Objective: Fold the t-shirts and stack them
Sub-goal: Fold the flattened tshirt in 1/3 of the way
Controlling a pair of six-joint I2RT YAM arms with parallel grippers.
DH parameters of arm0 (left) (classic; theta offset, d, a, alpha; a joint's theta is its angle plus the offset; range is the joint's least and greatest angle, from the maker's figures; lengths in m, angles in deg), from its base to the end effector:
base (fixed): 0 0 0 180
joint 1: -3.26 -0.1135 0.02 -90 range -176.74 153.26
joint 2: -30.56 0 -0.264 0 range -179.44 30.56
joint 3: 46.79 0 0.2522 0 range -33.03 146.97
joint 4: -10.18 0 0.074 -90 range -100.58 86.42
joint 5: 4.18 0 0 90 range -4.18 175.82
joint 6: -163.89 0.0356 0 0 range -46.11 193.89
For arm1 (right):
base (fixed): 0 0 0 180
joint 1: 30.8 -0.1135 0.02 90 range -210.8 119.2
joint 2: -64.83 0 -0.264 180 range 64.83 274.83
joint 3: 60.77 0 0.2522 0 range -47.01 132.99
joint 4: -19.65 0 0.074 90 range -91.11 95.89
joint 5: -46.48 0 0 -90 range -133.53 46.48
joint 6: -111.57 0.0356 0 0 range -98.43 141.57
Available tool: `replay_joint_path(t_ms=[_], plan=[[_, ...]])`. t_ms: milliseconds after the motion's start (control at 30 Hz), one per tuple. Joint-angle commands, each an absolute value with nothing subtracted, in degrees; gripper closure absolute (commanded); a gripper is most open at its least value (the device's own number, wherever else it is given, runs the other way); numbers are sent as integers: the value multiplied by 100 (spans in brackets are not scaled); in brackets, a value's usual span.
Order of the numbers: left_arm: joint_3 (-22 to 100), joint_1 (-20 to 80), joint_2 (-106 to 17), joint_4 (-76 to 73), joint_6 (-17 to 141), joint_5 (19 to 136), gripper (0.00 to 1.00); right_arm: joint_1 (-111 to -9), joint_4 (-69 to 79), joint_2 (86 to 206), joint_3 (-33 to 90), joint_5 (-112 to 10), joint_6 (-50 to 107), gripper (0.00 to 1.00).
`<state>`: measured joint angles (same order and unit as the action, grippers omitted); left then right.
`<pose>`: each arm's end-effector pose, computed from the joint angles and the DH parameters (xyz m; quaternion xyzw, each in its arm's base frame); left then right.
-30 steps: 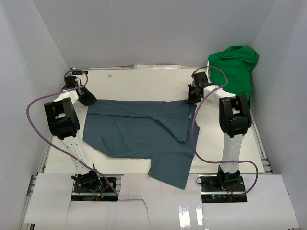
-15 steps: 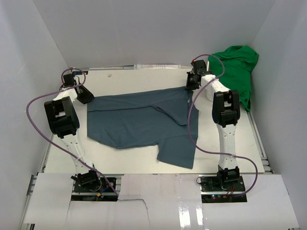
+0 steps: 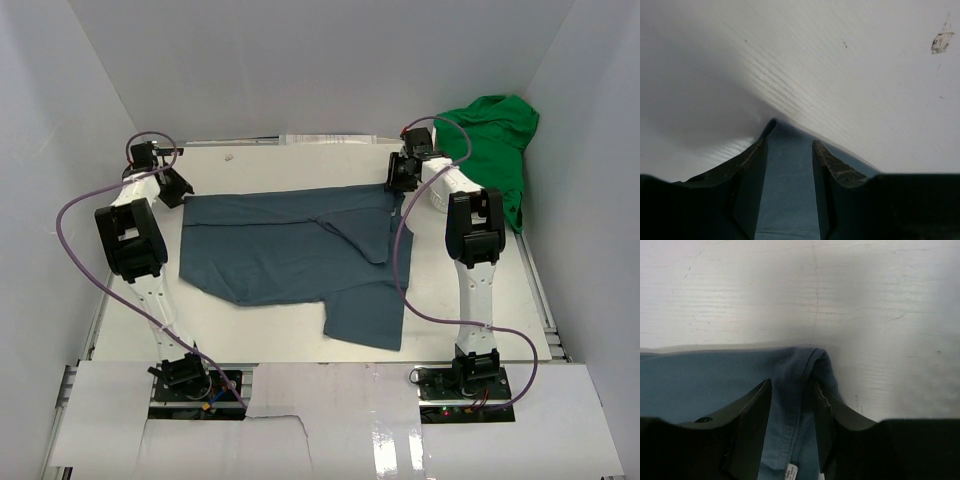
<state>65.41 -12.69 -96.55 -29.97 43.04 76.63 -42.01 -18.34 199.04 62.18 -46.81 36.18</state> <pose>0.4684 0.1279 0.1697 -0.3555 0.8822 -0.1146 0.2868 0.5126 0.1037 0.1705 0.0178 0.9369 0.1040 0.3332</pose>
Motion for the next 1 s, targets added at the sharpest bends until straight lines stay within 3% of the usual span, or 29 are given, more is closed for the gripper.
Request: replay_joint_path(t_ms=[0, 300, 500, 633, 967], plan=[[6989, -1151, -9258, -3266, 4602, 8045, 48, -4100, -1819, 19499, 6145, -4519, 3546, 54], [7359, -405, -7861, -3408, 4980, 8037, 47, -4100, -1925, 19078, 6374, -4563, 3537, 51], [6859, 475, -7395, -3076, 5104, 7783, 46, -4100, -1766, 18375, 5786, -4616, 3546, 41], [6392, 746, -7464, -2713, 4823, 7141, 46, -4153, -1722, 17752, 5259, -4581, 3511, 29], [6471, 1547, -7982, -2713, 4506, 6886, 46, -4820, -1565, 16442, 3501, -4018, 3309, 23]])
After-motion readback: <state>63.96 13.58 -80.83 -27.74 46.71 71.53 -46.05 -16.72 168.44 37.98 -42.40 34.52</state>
